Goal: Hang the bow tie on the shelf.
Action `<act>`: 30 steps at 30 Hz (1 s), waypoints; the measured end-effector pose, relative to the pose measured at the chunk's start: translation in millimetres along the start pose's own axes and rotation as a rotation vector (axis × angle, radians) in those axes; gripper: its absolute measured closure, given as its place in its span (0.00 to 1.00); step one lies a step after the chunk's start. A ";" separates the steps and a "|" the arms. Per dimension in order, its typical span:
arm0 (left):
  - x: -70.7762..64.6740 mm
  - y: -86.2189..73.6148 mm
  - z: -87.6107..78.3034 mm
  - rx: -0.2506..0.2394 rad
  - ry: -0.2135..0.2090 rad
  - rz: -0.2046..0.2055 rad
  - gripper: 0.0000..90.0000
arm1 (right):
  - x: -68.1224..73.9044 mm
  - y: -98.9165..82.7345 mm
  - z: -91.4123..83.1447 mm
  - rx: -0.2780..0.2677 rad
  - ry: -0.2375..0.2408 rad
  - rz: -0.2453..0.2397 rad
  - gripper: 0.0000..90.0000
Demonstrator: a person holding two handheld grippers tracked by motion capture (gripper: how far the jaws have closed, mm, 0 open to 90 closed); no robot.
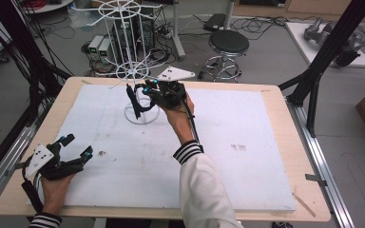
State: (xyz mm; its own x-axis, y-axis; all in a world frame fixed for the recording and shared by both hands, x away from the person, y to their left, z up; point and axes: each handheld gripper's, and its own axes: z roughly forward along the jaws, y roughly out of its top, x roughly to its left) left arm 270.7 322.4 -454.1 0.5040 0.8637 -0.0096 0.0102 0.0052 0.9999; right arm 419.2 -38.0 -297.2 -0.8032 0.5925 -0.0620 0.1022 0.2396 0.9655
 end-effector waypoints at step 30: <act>0.3 -0.1 -0.7 -0.005 -0.003 -0.002 0.17 | 3.5 -135.2 -228.6 -0.119 -0.354 0.059 0.13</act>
State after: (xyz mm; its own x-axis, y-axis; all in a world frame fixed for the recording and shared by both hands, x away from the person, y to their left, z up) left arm 270.2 323.0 -454.1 0.5065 0.8622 -0.0118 0.0066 0.0099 0.9999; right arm 268.4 -244.1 -370.1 -0.5431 0.8368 -0.0693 0.0562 0.1185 0.9914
